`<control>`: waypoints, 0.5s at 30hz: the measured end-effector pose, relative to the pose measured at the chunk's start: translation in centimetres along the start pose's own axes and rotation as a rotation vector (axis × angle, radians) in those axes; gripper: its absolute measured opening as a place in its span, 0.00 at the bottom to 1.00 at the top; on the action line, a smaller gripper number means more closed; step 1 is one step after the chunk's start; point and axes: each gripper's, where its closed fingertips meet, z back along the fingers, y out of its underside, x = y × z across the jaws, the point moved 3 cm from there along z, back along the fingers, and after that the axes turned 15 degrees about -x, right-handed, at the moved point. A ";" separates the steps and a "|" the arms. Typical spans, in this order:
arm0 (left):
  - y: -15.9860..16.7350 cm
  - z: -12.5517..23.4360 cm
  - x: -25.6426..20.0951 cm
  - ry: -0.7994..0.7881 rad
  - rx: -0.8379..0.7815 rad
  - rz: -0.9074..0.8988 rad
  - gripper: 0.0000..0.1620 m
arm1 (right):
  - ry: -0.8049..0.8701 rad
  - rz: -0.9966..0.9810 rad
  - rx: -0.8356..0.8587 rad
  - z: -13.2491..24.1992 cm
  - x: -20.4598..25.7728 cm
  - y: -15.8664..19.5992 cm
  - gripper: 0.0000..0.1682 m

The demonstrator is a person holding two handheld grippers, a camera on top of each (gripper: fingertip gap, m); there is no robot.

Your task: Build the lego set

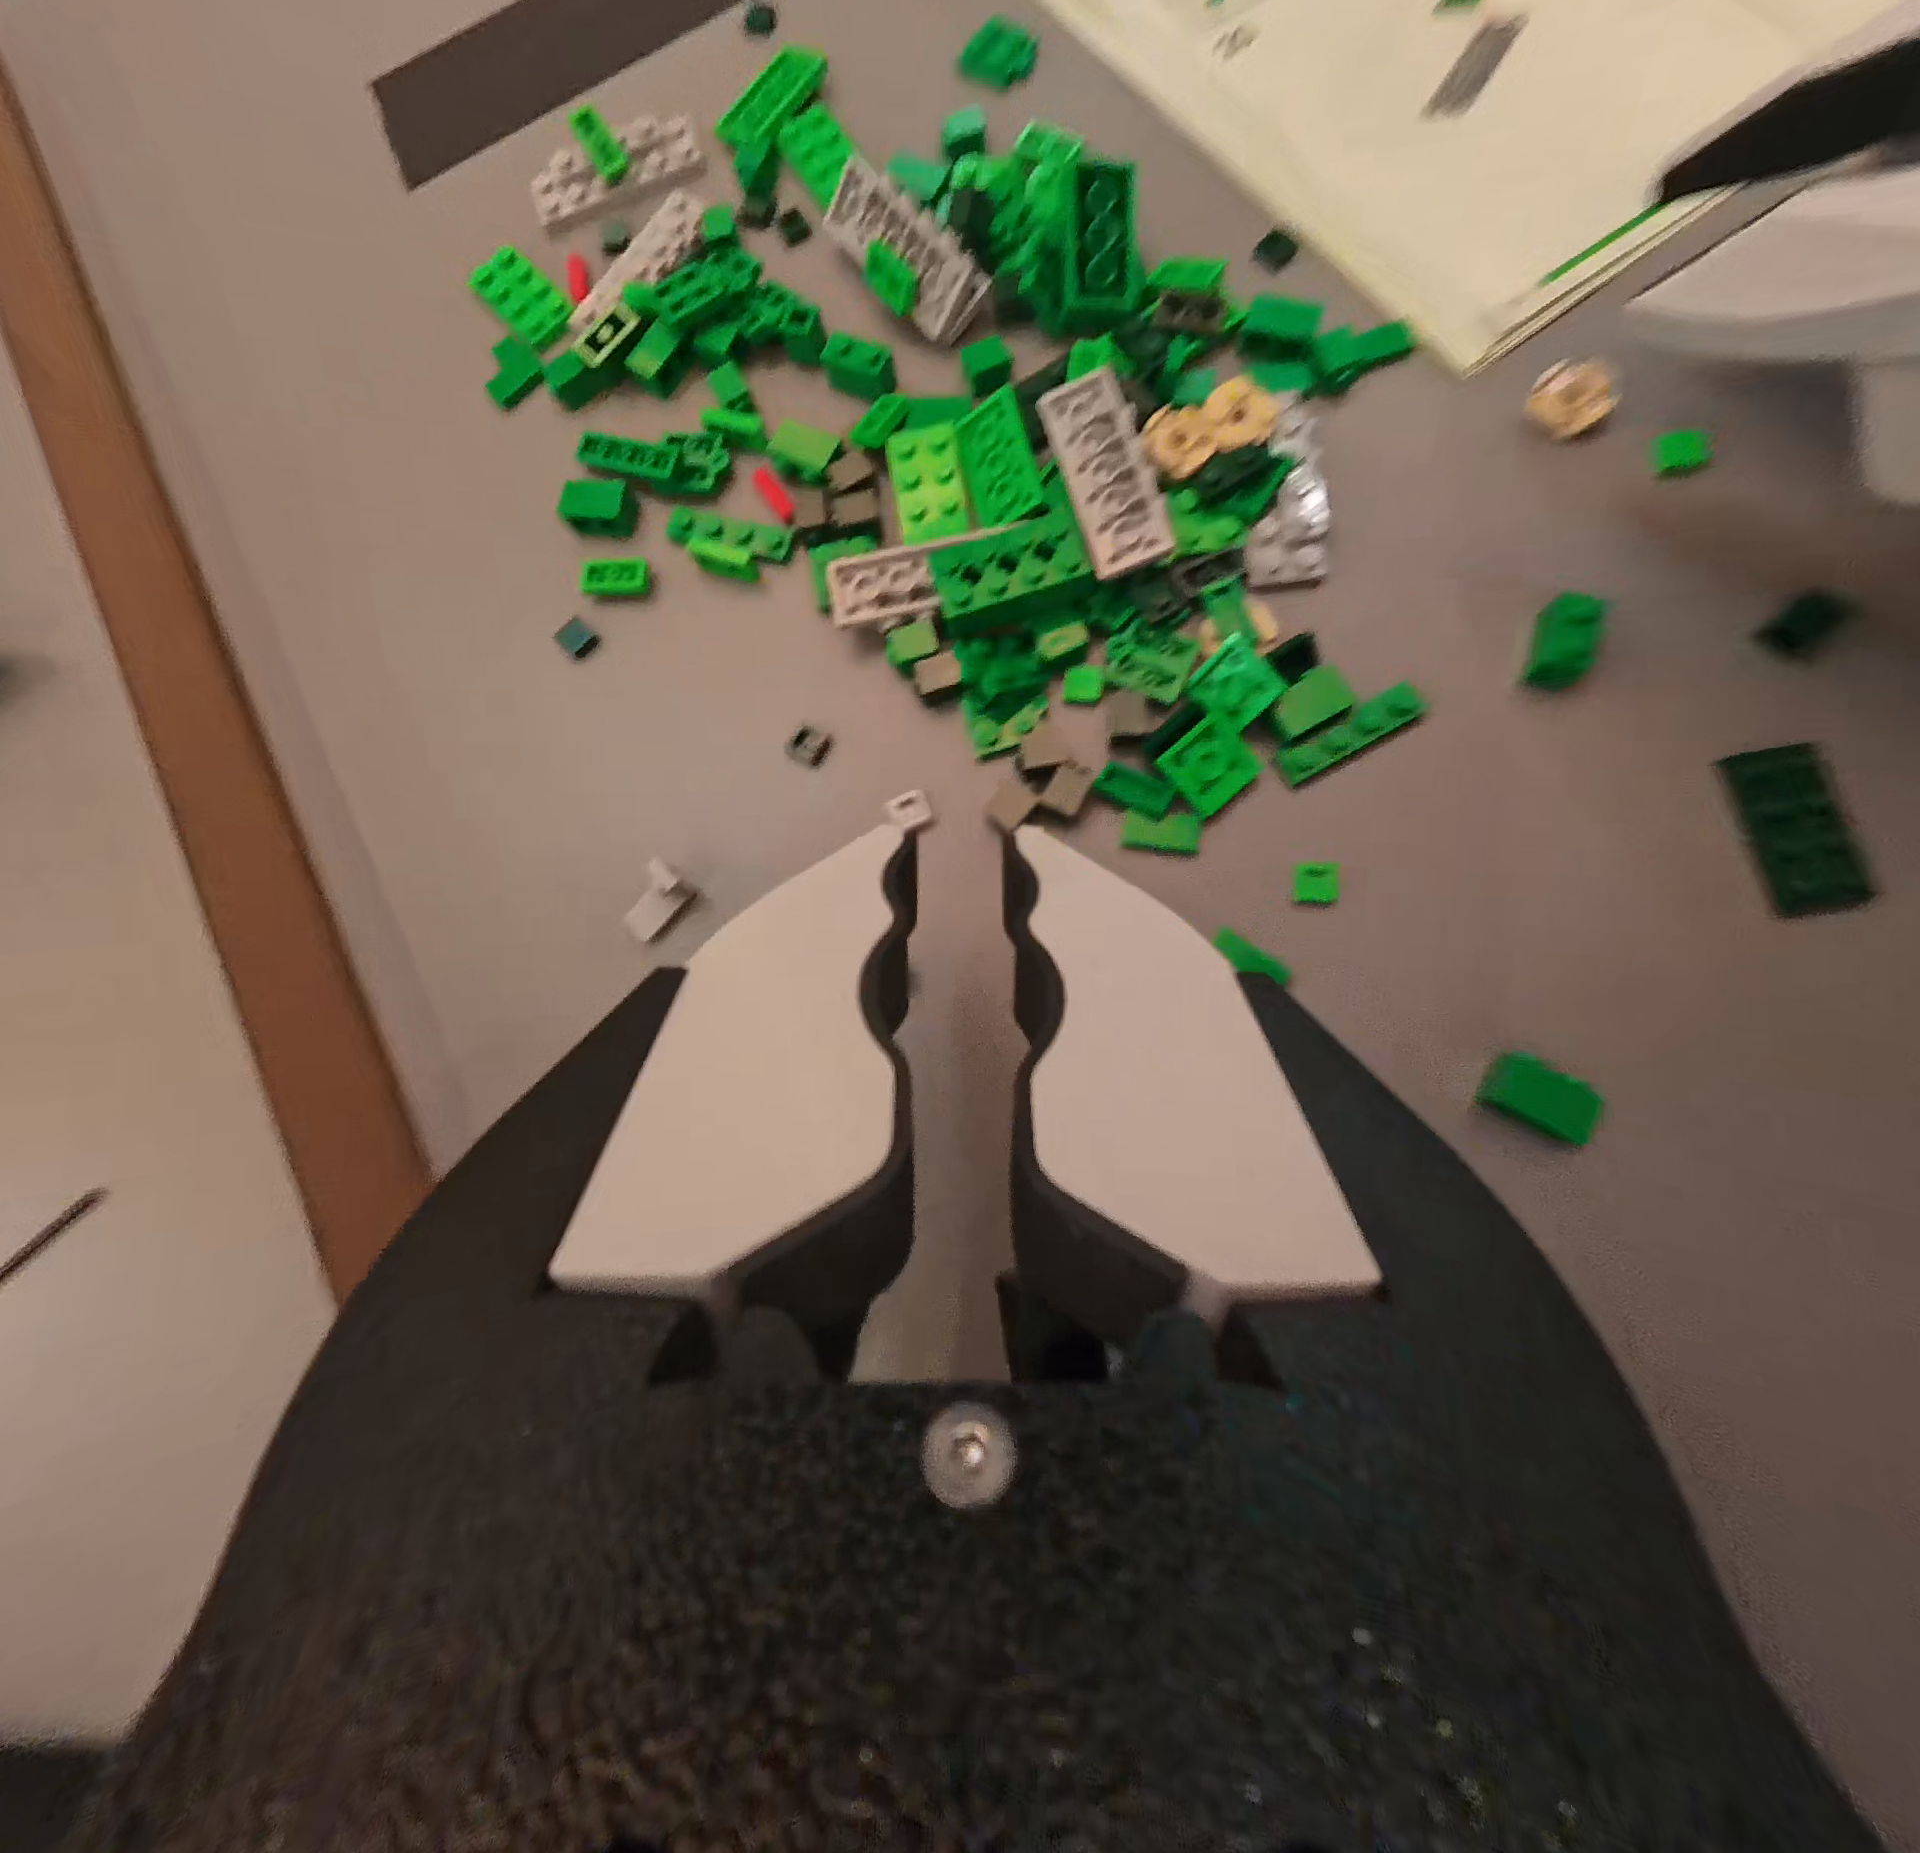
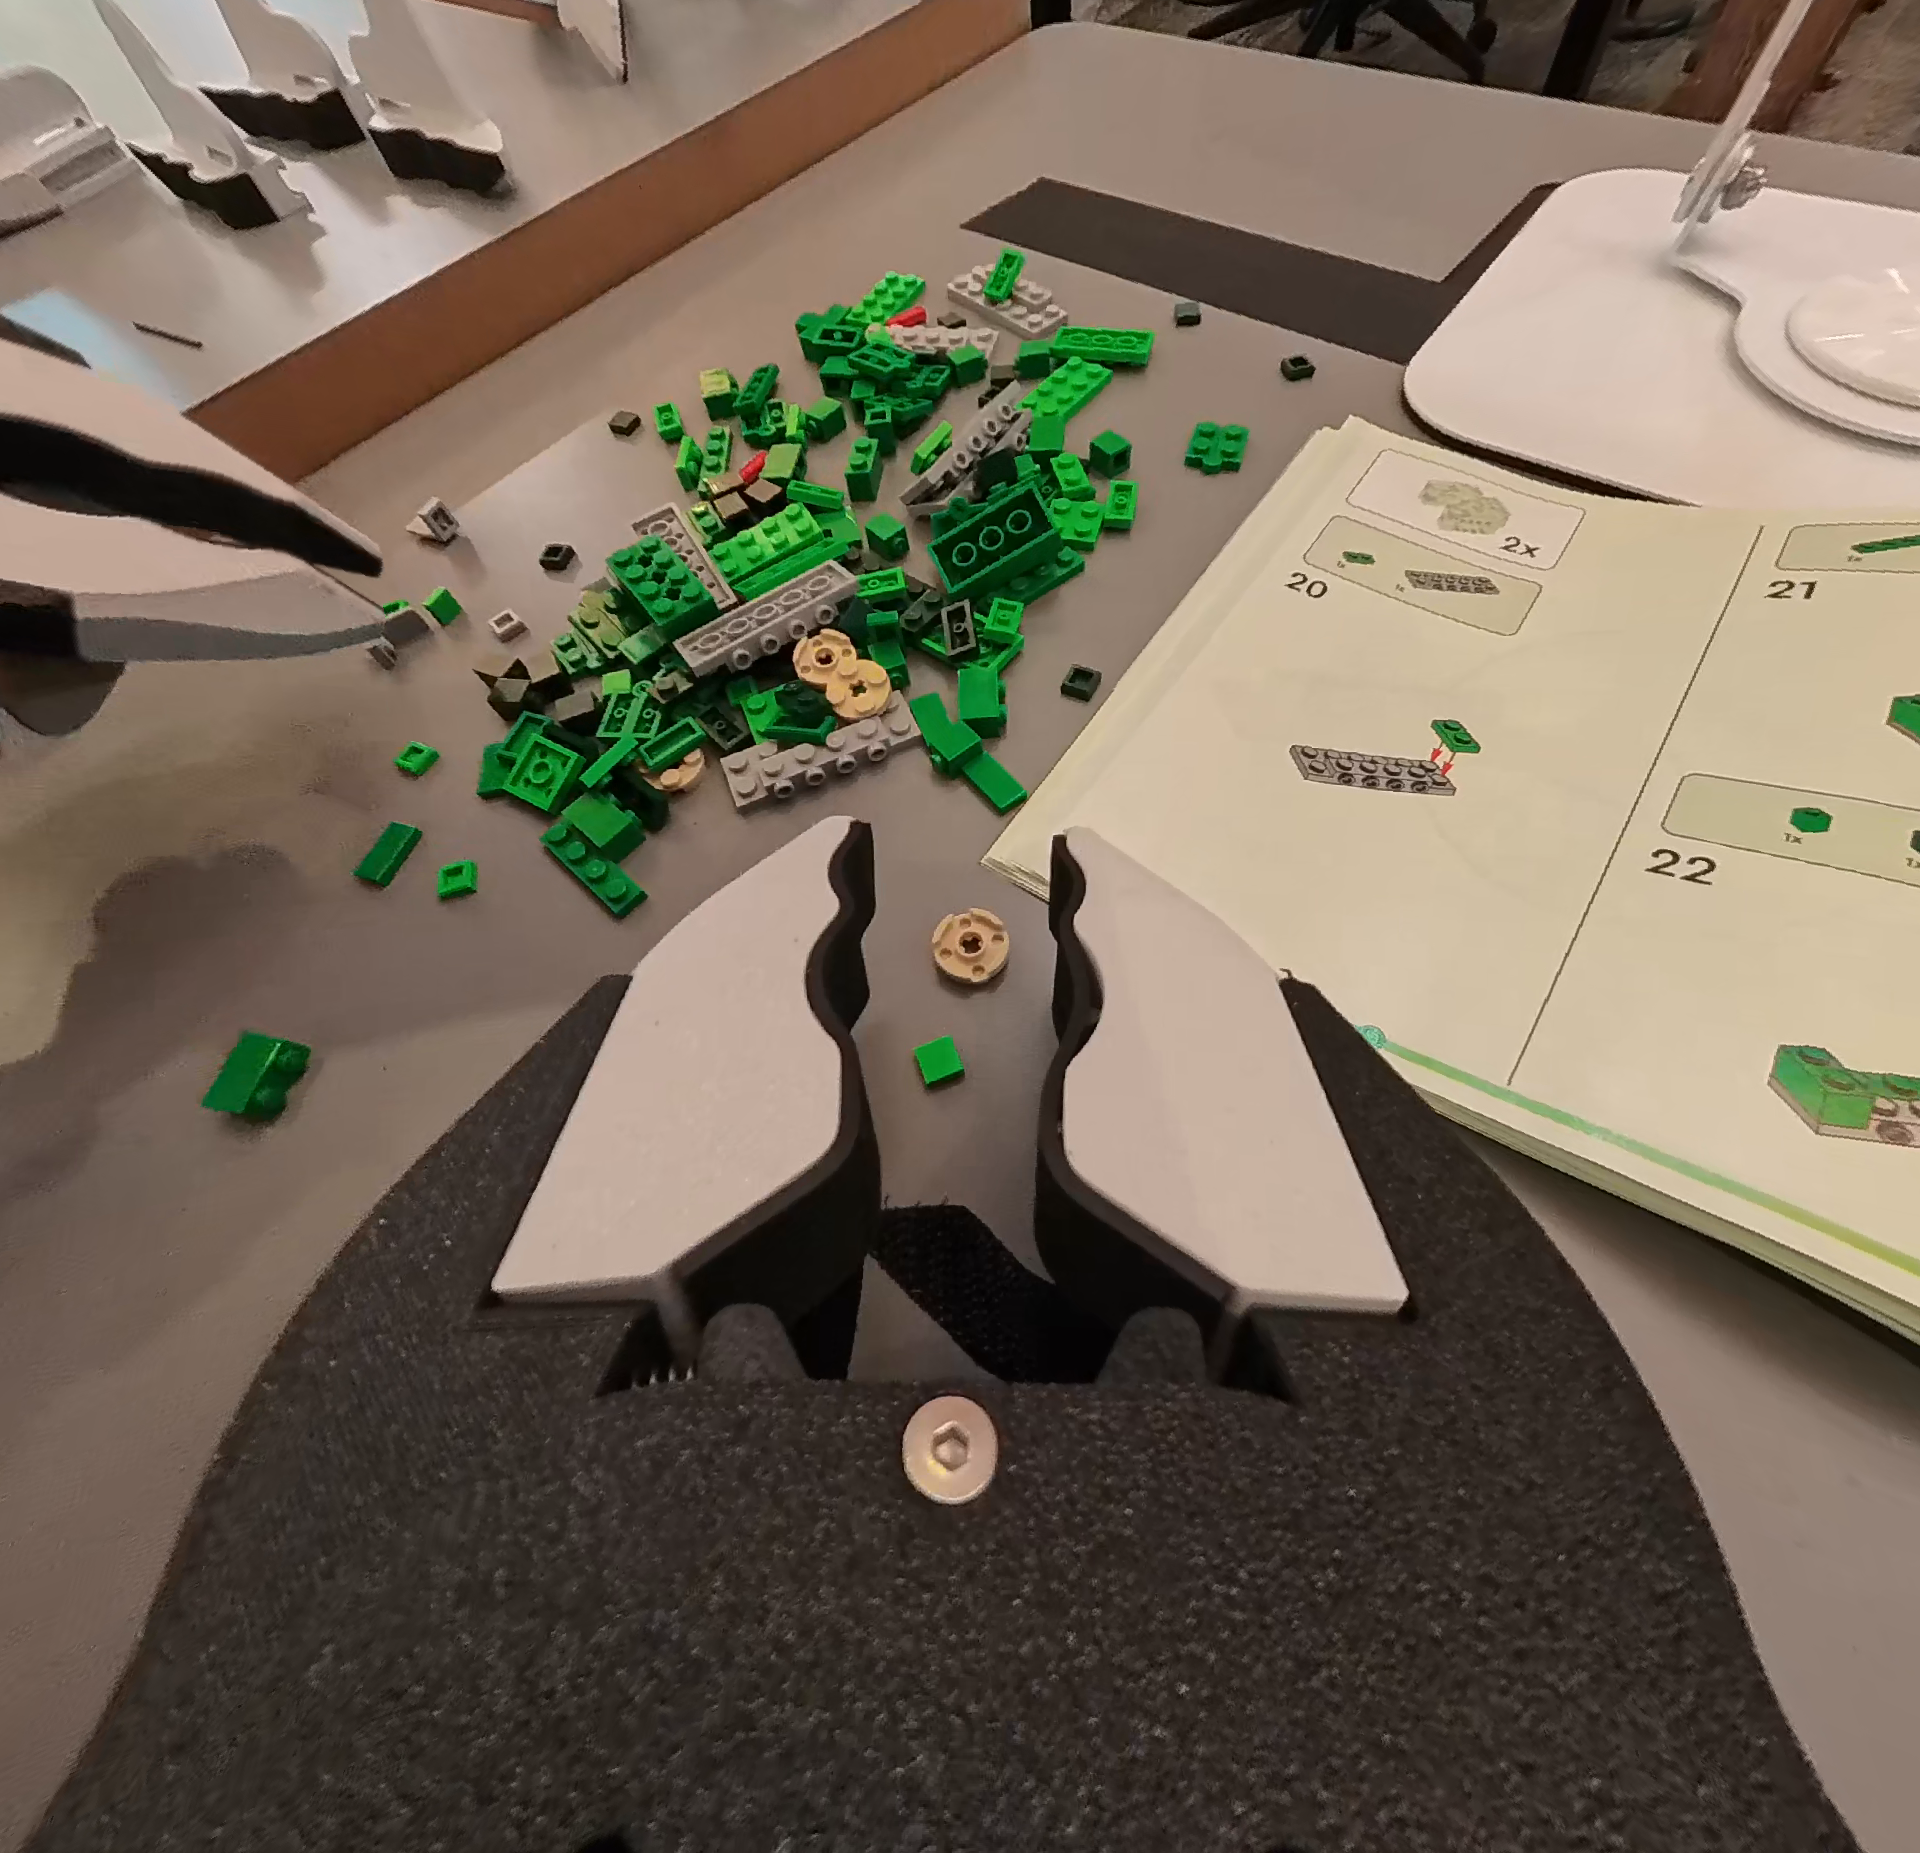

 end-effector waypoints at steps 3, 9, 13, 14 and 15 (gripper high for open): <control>0.4 0.0 0.1 0.002 0.021 -0.017 0.09 | 0.000 0.029 0.011 -0.1 0.2 0.1 0.19; 0.9 -0.3 -1.5 0.136 0.039 0.007 0.12 | -0.004 0.054 0.016 -0.1 0.4 0.2 0.19; 1.8 -0.2 -2.5 0.213 0.101 -0.018 0.13 | -0.005 0.049 0.016 -0.1 0.4 0.2 0.19; 2.0 -0.2 -2.6 0.226 0.109 -0.018 0.13 | -0.006 0.049 0.016 -0.1 0.4 0.2 0.19; 2.2 -0.1 -2.7 0.236 0.111 -0.016 0.14 | -0.006 0.050 0.016 -0.1 0.4 0.2 0.19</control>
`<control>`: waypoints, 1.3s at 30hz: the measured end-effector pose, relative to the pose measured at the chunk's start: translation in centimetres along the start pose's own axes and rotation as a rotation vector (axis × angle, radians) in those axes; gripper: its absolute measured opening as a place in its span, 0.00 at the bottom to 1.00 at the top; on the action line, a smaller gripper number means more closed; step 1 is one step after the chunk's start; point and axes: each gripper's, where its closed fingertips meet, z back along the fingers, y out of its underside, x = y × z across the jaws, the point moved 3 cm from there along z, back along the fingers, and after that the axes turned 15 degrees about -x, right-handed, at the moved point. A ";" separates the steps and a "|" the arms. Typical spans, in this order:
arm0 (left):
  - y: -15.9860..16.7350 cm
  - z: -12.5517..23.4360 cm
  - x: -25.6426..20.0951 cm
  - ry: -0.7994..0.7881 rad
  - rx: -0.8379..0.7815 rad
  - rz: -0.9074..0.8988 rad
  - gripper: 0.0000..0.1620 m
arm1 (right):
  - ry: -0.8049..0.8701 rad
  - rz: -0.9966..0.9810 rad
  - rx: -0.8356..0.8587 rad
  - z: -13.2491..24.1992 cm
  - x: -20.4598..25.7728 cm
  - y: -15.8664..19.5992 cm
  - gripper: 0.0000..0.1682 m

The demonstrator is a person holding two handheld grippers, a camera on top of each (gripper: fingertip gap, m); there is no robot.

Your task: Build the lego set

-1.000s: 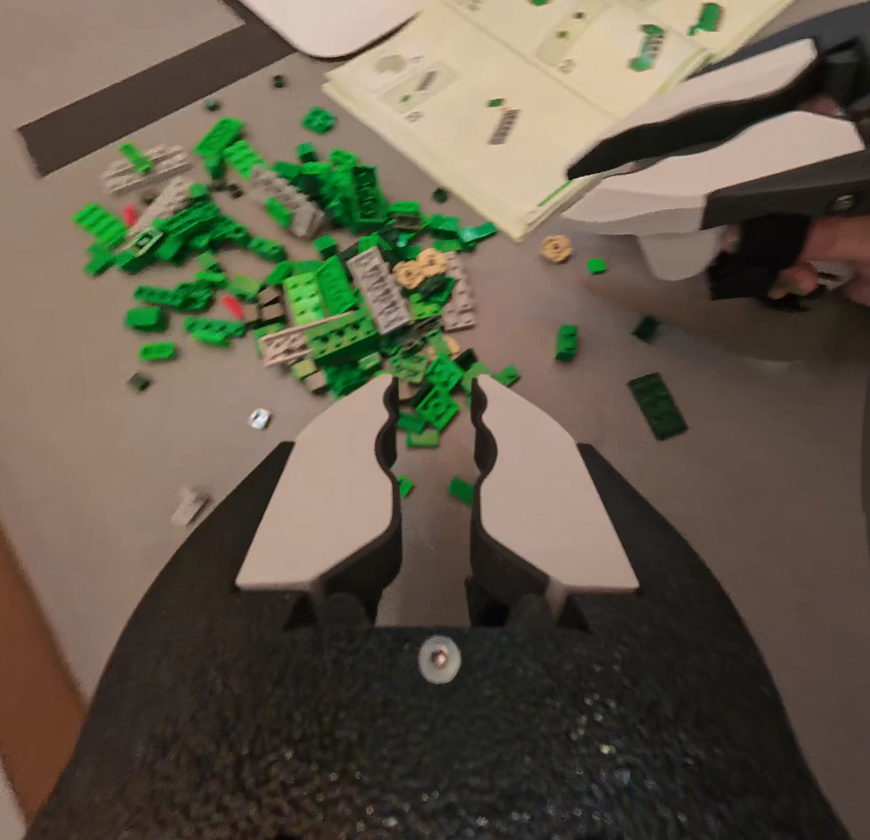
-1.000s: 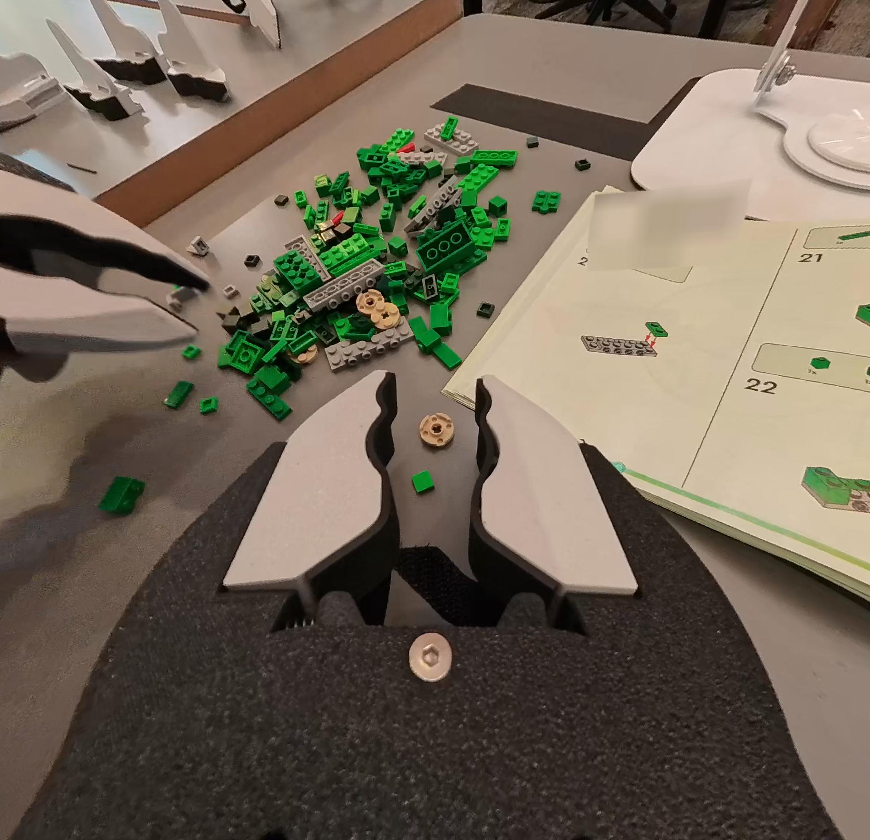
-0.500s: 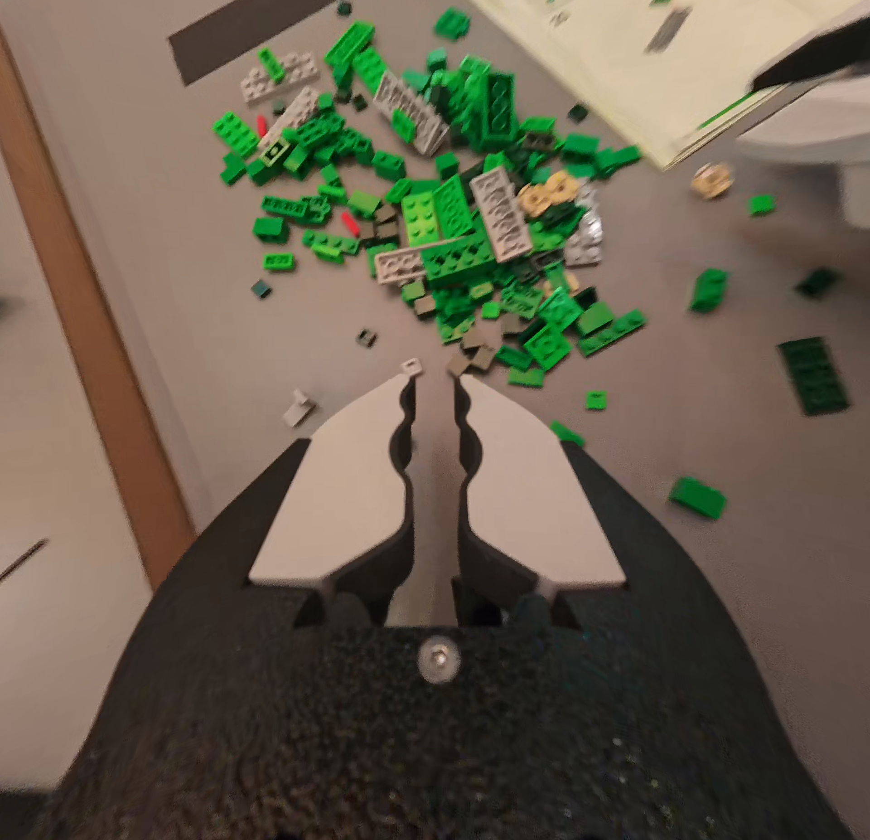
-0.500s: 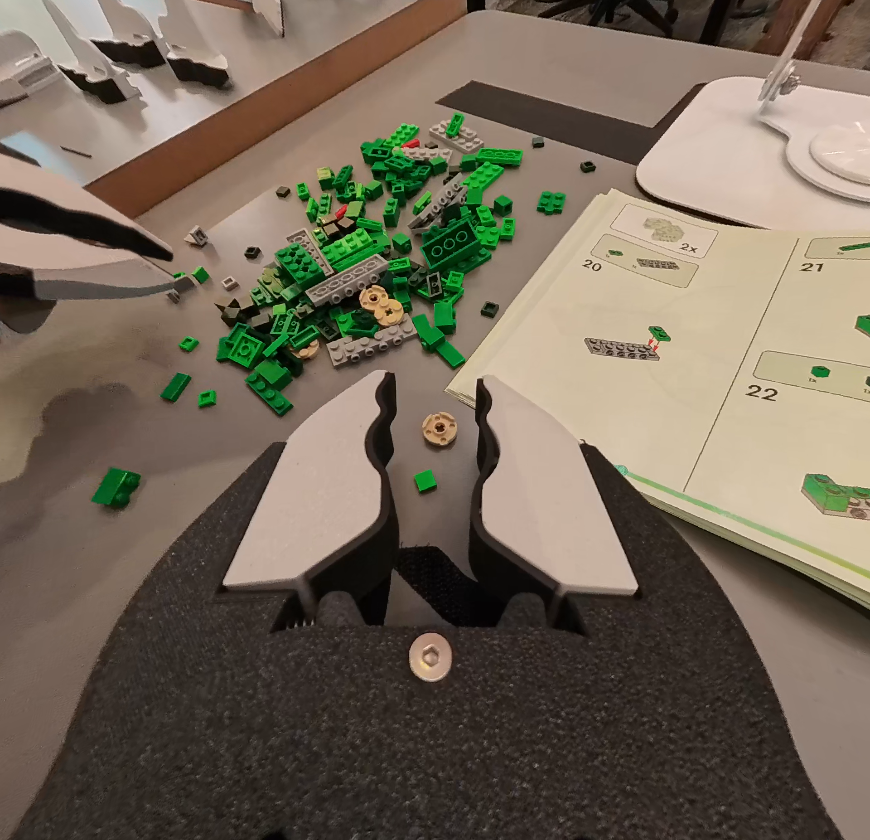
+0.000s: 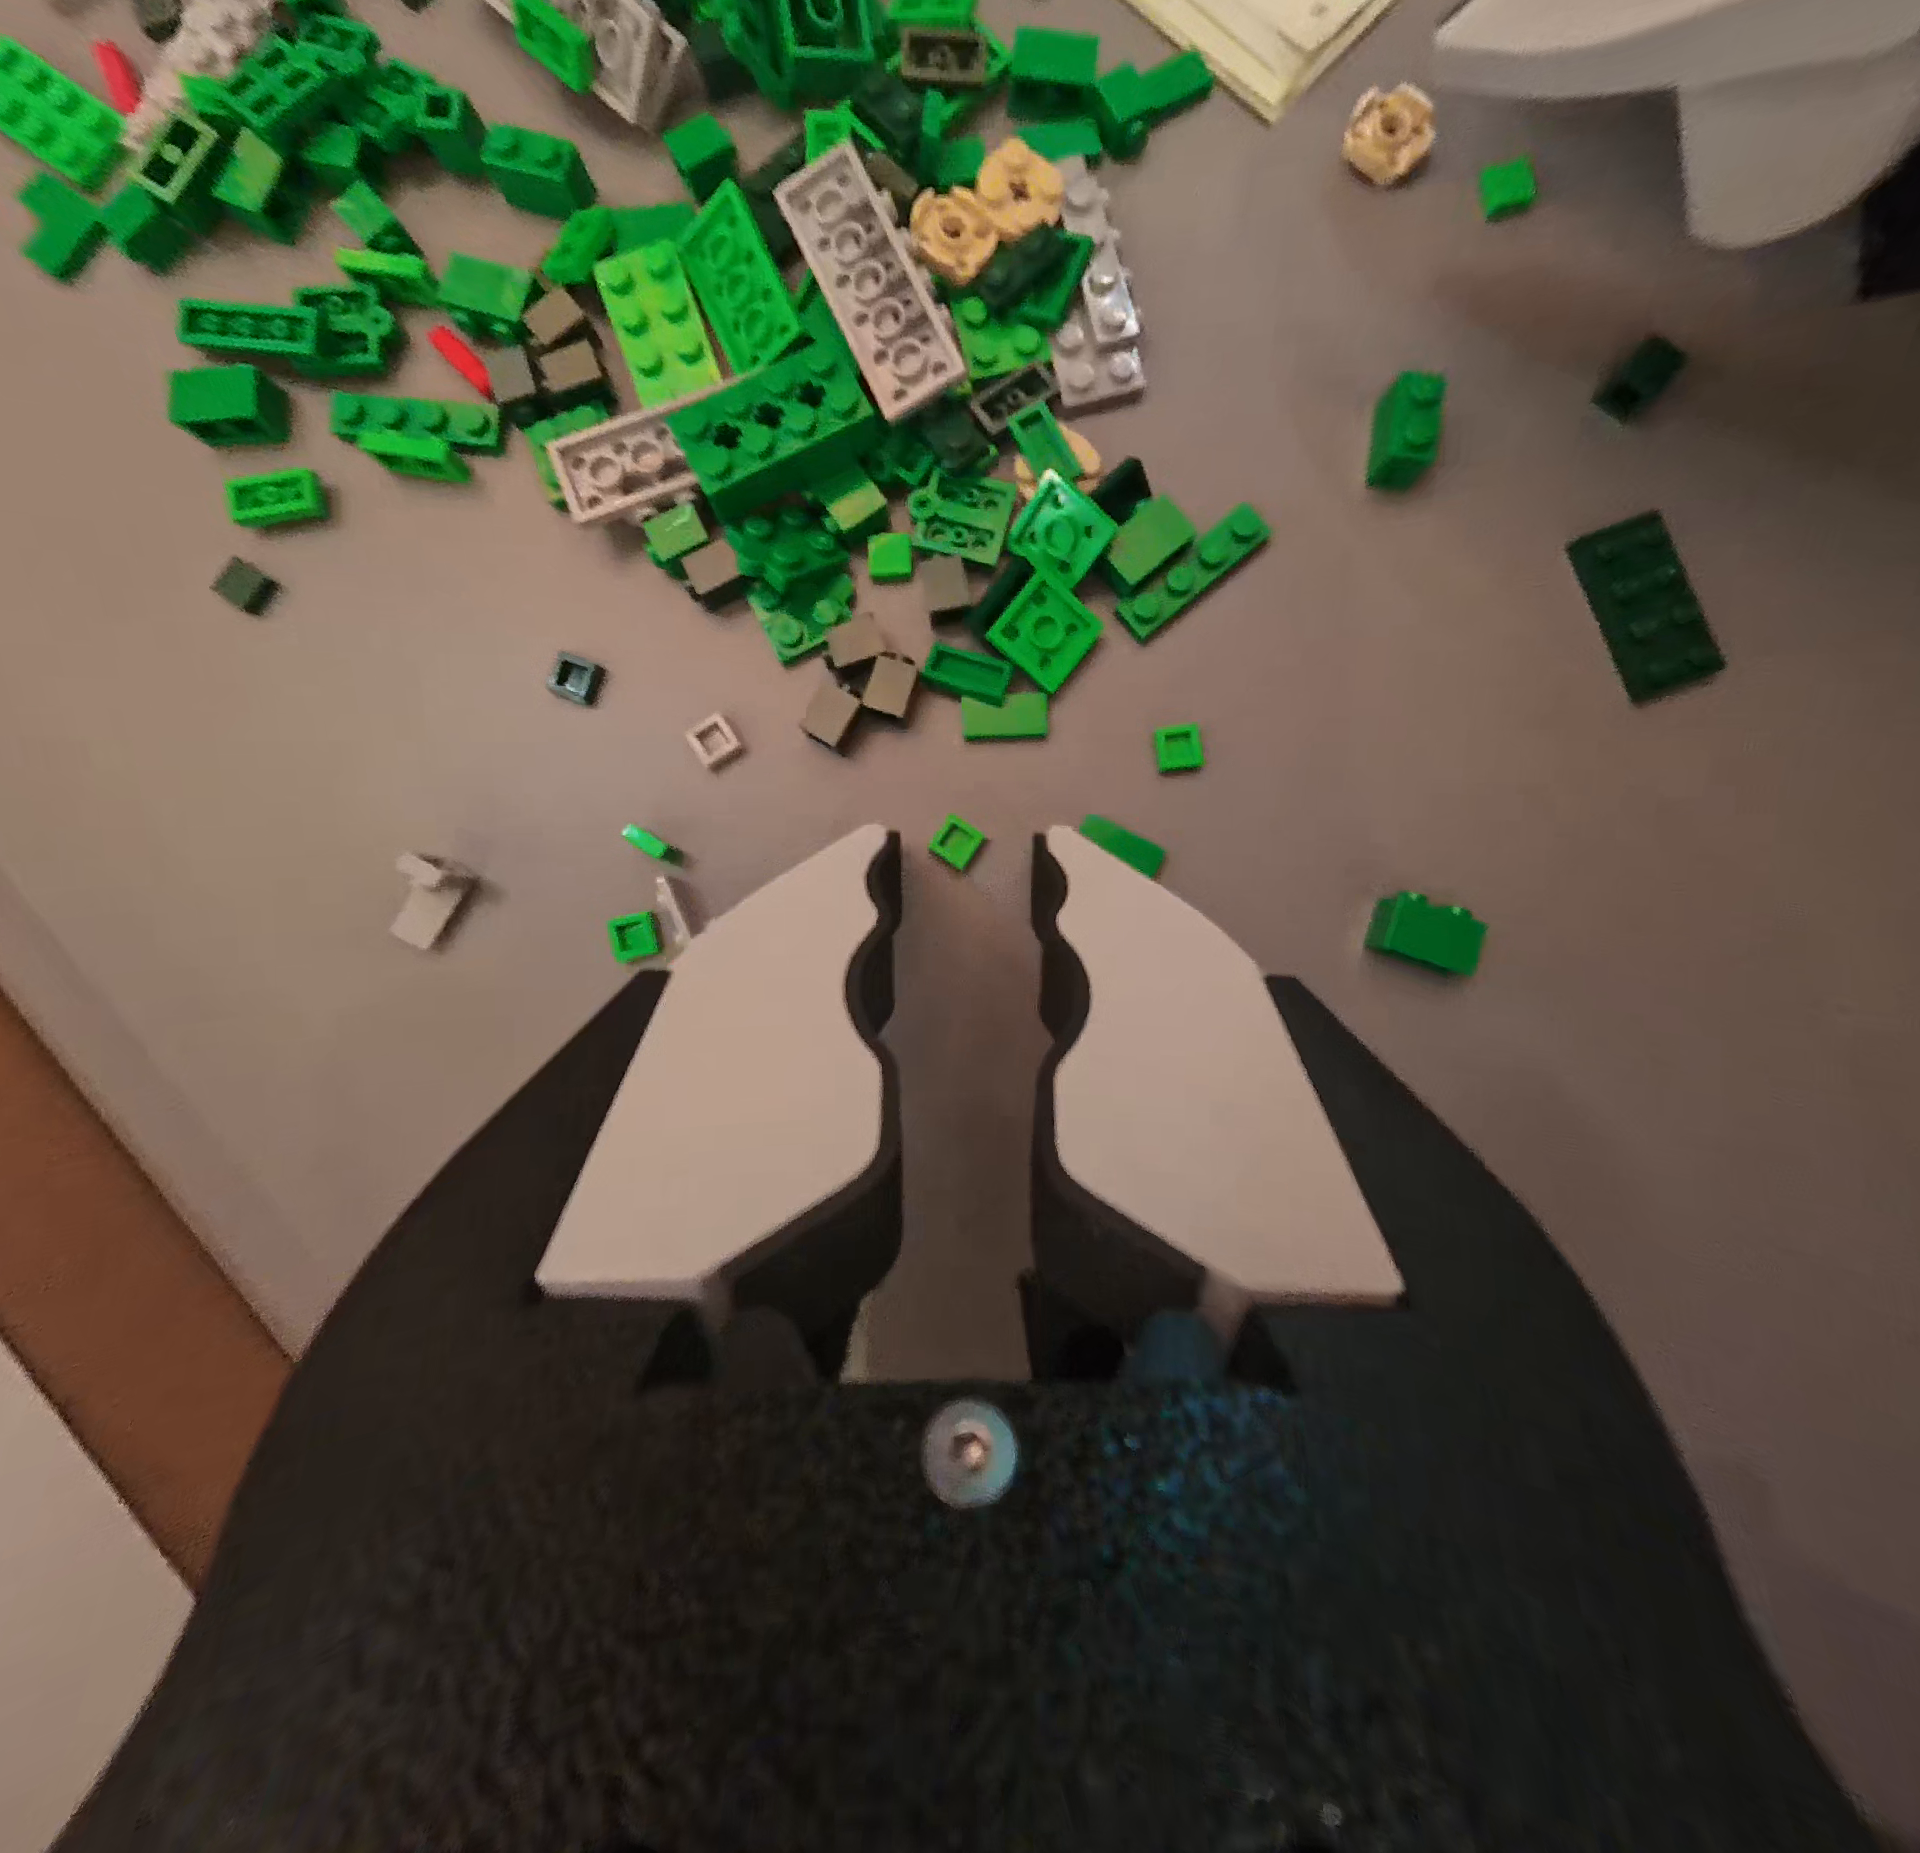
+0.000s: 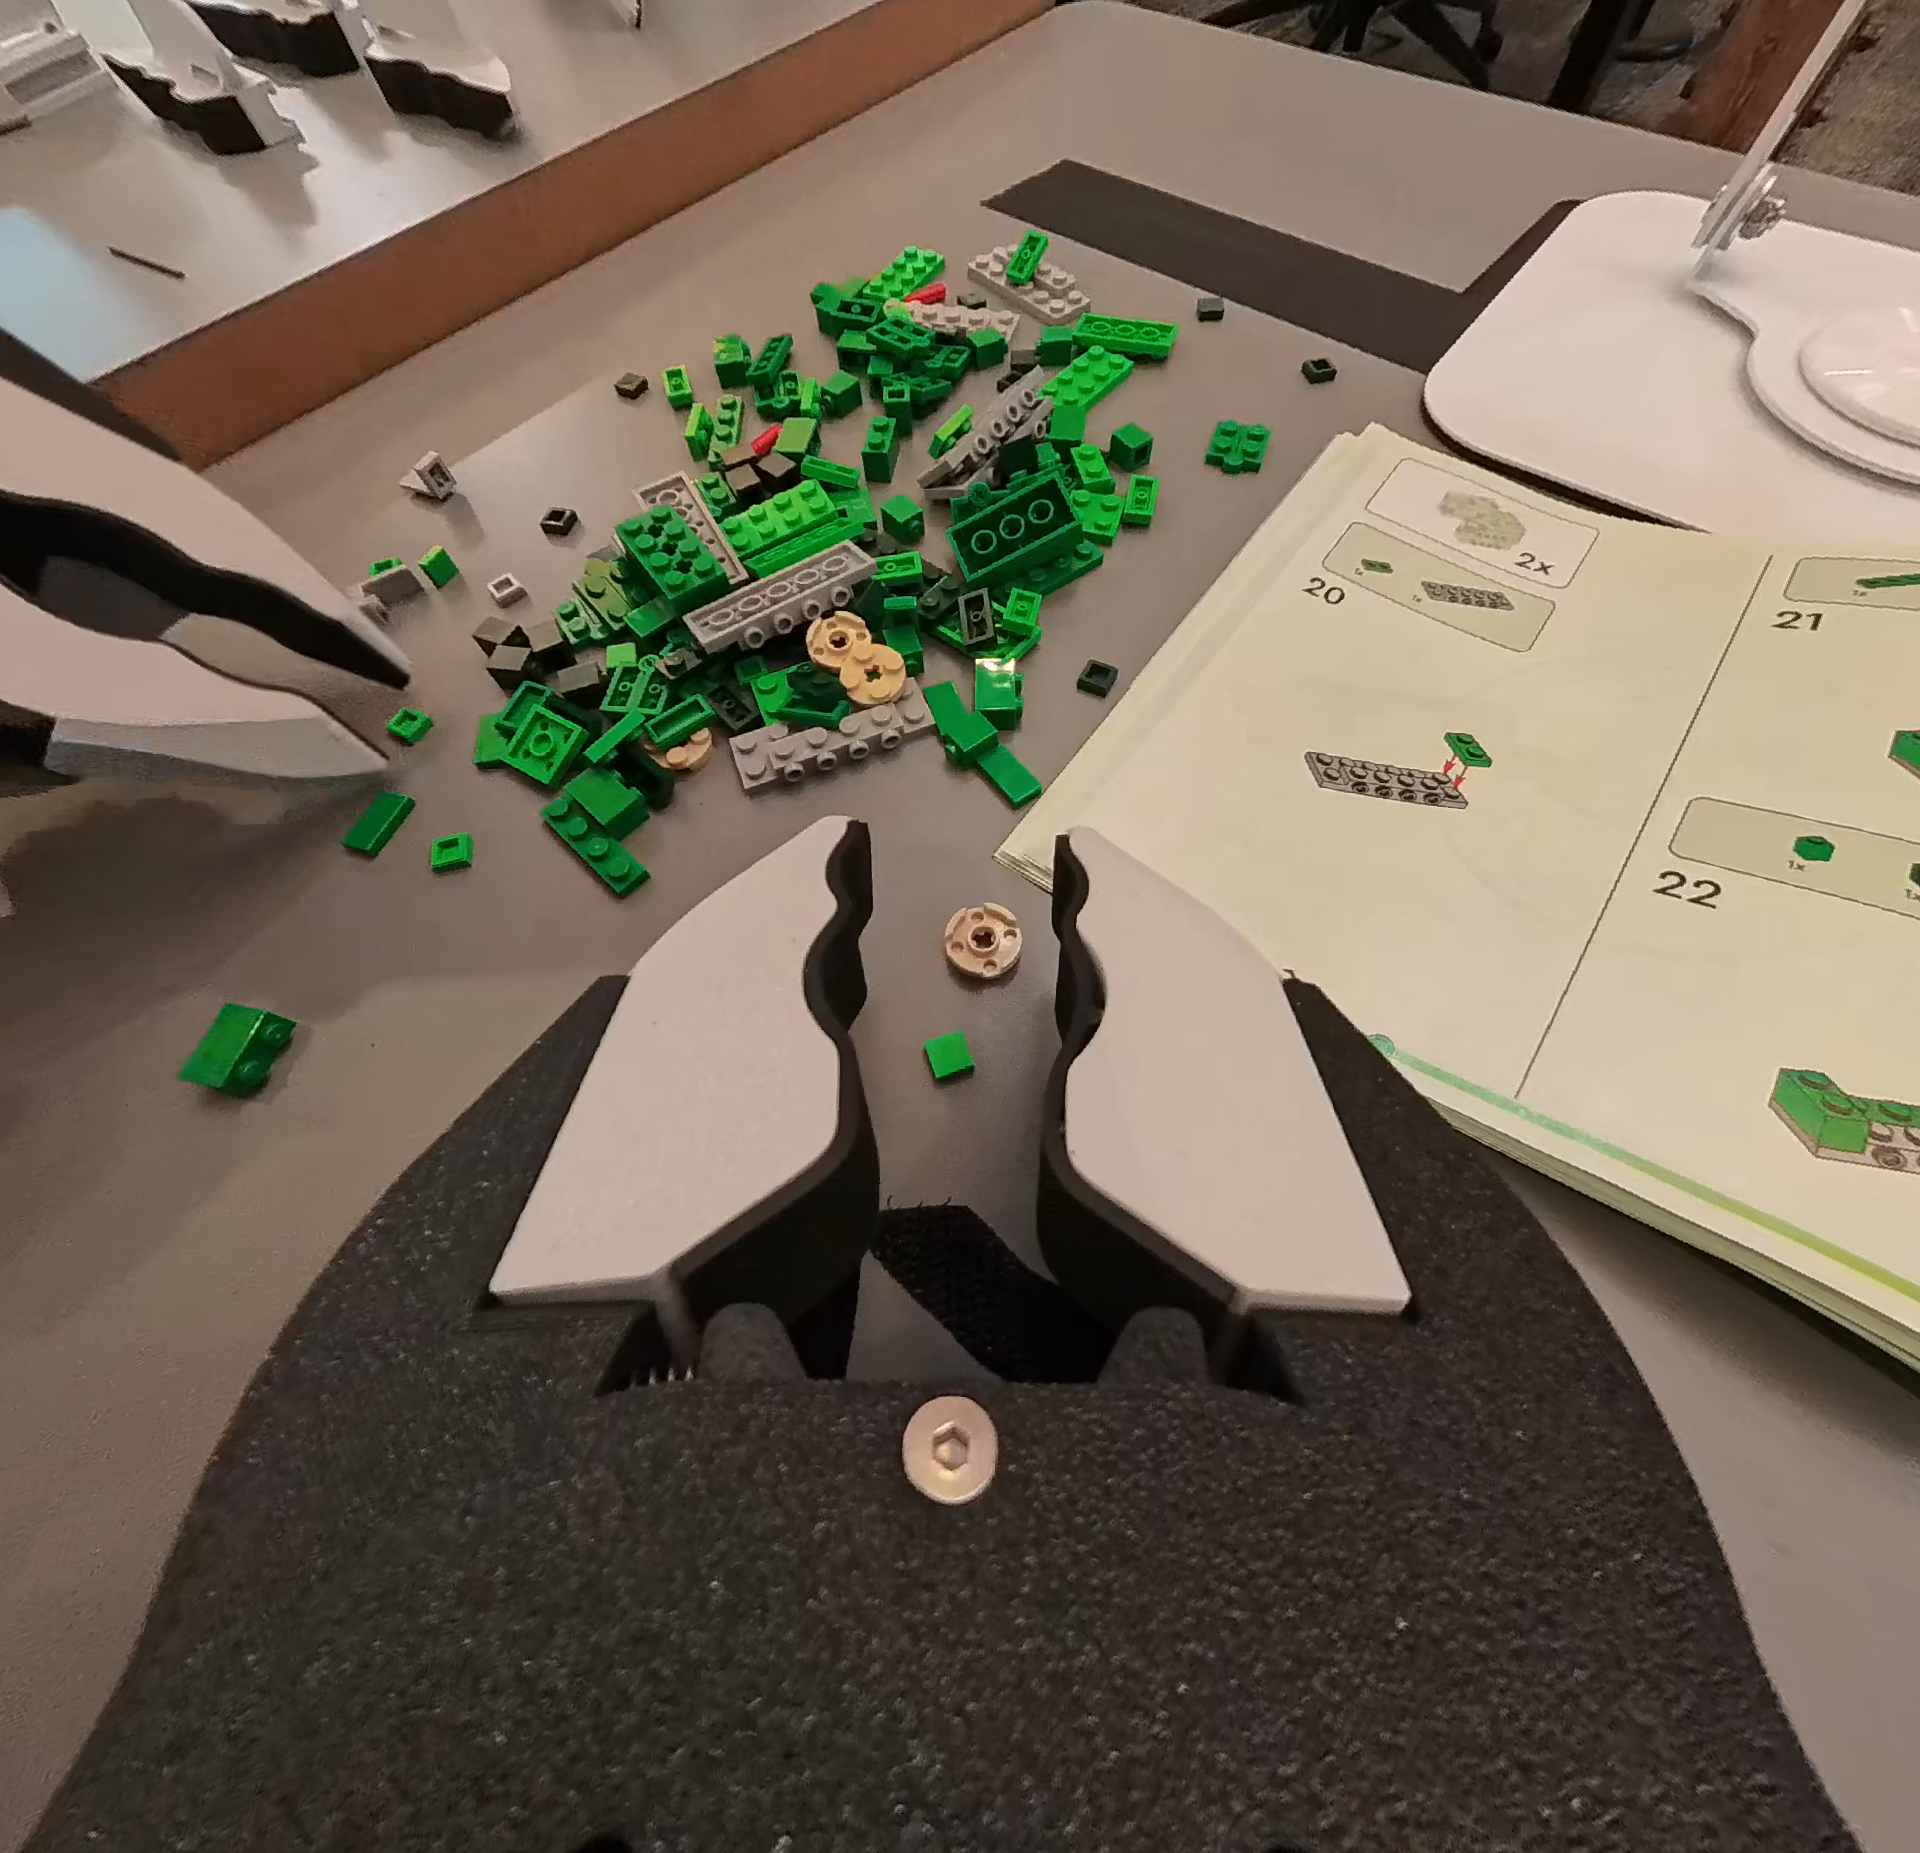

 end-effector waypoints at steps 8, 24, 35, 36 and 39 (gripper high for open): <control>-0.3 1.5 1.8 -0.079 -0.098 0.068 0.16 | -0.002 0.010 0.003 0.0 0.1 0.0 0.19; 0.7 1.6 3.9 -0.204 -0.065 0.054 0.17 | -0.005 0.025 0.006 0.0 0.2 0.1 0.19; -0.7 0.4 1.2 -0.024 -0.101 0.056 0.17 | -0.003 0.039 0.012 -0.1 0.3 0.1 0.20; -1.4 0.2 1.1 -0.009 -0.118 0.036 0.17 | -0.003 0.042 0.013 -0.1 0.3 0.1 0.20; -3.6 -1.1 1.6 0.040 -0.114 -0.059 0.19 | -0.006 0.057 0.022 -0.1 0.5 0.2 0.20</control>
